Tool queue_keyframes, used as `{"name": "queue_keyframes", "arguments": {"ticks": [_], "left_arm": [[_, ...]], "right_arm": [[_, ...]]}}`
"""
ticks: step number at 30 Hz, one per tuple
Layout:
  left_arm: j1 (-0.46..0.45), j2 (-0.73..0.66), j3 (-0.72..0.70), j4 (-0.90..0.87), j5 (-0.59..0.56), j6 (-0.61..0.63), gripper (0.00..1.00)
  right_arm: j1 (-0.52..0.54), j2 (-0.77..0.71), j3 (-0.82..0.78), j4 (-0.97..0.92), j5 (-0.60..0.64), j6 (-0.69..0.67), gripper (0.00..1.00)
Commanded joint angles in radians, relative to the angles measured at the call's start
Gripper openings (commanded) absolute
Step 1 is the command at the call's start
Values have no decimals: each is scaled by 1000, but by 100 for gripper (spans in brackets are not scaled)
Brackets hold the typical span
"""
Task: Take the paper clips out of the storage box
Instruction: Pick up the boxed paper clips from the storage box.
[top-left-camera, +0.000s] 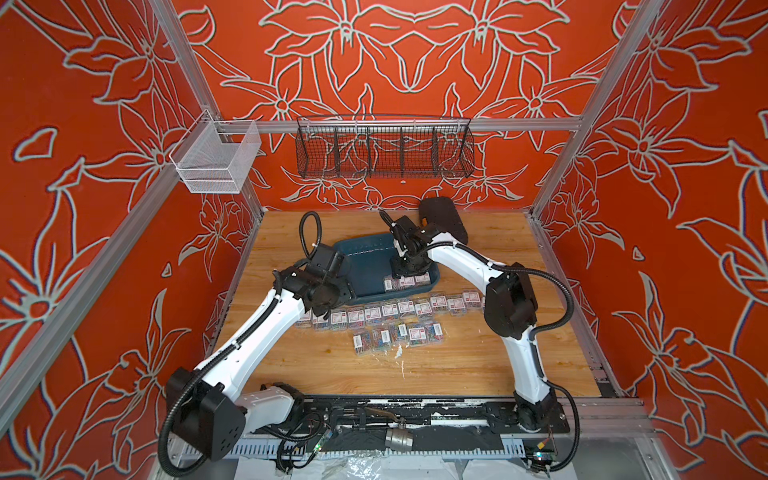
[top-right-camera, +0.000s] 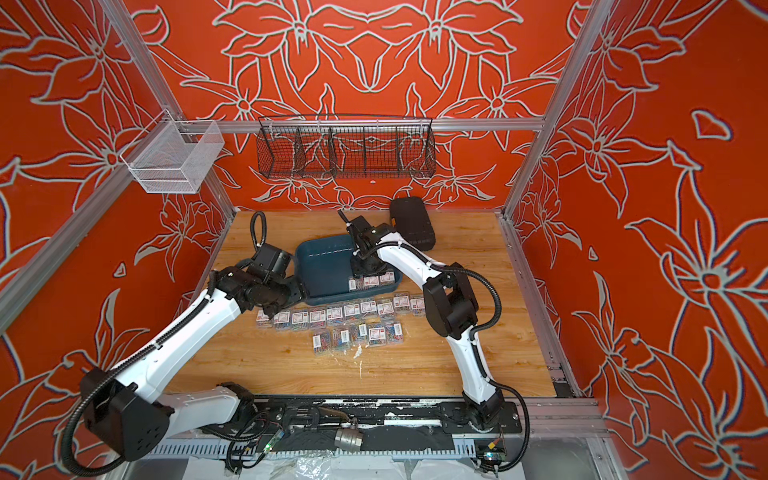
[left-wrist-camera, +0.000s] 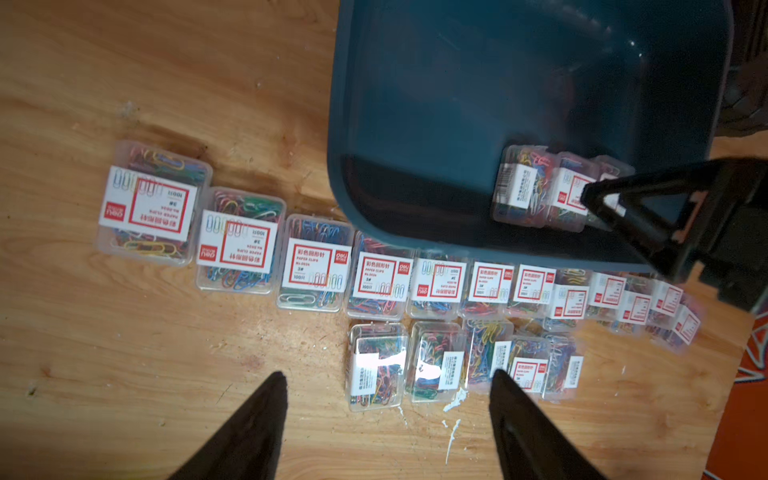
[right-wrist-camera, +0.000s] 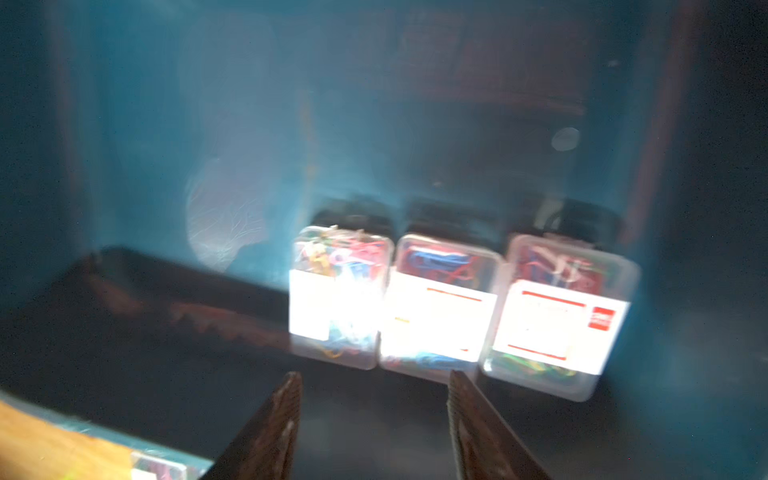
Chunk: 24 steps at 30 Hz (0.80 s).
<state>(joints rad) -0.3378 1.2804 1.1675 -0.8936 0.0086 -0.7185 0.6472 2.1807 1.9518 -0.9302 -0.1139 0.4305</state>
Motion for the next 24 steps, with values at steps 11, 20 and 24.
{"name": "queue_keyframes", "arguments": {"ticks": [11, 20, 24], "left_arm": [[99, 142, 241, -131, 124, 272, 69], [128, 118, 189, -93, 202, 215, 68], [136, 102, 188, -79, 226, 181, 68]], "right_arm": [[31, 42, -60, 76, -13, 115, 55], [42, 33, -53, 47, 21, 80, 54], [46, 49, -27, 36, 11, 89, 54]]}}
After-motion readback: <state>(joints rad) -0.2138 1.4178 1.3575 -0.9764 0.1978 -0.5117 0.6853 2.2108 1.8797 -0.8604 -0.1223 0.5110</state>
